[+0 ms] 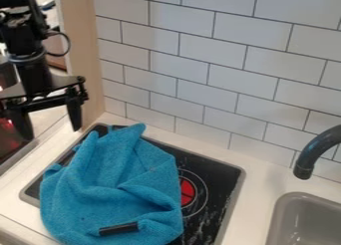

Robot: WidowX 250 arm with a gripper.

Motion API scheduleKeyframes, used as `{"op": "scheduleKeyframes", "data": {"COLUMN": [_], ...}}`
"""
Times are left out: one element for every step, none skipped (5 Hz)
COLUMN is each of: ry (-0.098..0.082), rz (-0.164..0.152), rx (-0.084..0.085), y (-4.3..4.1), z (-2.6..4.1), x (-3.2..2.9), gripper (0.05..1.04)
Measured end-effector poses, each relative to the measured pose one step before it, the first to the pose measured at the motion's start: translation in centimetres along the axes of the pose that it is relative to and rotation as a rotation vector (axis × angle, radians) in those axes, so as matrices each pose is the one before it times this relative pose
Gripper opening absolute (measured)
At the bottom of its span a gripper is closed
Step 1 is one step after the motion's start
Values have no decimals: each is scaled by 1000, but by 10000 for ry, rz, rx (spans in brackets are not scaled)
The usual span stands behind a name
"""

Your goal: Unfold the cloth from top left to bottom left

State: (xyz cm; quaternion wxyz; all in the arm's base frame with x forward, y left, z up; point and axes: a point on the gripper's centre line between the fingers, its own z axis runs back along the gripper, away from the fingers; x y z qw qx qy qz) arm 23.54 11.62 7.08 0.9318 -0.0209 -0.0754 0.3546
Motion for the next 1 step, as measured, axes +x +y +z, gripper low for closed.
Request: {"op": "scheduleKeyframes", "data": {"ry": [-156], "rz": [-181], "rx": [-165], "y": [-208], "z": [854], "x": [-363], "gripper": [998]}}
